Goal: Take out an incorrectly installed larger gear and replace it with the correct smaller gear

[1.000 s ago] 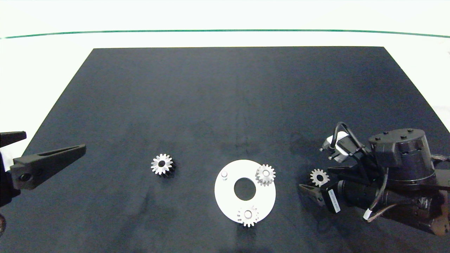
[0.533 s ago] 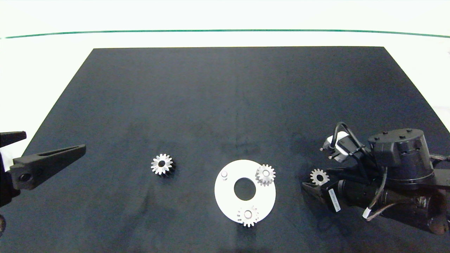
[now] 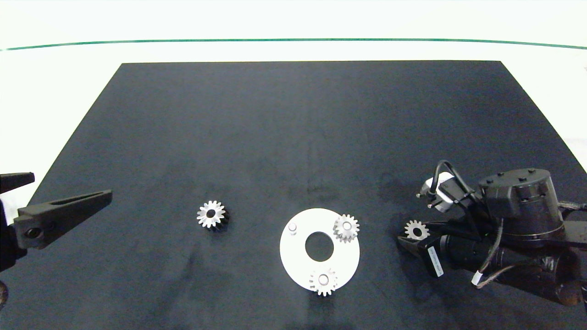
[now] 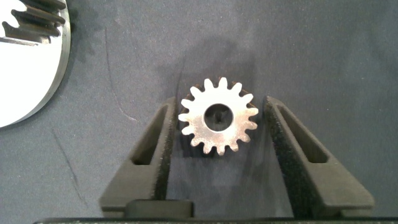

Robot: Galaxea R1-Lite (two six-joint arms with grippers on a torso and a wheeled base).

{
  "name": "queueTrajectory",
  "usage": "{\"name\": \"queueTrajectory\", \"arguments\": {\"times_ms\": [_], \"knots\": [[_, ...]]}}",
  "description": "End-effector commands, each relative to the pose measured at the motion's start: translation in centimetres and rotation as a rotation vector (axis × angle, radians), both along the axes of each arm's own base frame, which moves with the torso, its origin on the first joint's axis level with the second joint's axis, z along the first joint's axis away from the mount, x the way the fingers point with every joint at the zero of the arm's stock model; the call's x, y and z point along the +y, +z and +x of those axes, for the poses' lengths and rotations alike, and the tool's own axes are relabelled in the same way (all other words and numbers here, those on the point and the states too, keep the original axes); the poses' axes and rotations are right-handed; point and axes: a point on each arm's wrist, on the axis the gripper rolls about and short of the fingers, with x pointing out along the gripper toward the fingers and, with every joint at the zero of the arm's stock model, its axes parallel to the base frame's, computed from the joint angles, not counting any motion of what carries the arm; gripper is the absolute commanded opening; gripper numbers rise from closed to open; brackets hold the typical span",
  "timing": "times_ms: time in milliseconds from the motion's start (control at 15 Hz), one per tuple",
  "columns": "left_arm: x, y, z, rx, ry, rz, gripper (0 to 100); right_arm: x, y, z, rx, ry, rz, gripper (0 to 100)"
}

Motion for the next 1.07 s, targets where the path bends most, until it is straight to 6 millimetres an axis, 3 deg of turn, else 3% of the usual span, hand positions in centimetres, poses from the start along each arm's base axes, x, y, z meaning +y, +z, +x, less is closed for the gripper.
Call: {"name": "queueTrajectory", "arguments": {"times_ms": [67,867,1067], "knots": [[0.0,-0.1,0.0,0.005,0.003,0.004,100,0.1,0.0,0.1,-0.006,-0.001,0.001,50],[0.0,-0.3,0.0,0.01,0.001,0.007,100,0.1,-0.2,0.1,-0.004,0.0,-0.001,28],[0.2,-1.0,-0.3,0.022,0.001,0.016,100,0.0,1.7,-0.2,-0.066,0.021,0.005,28]]}}
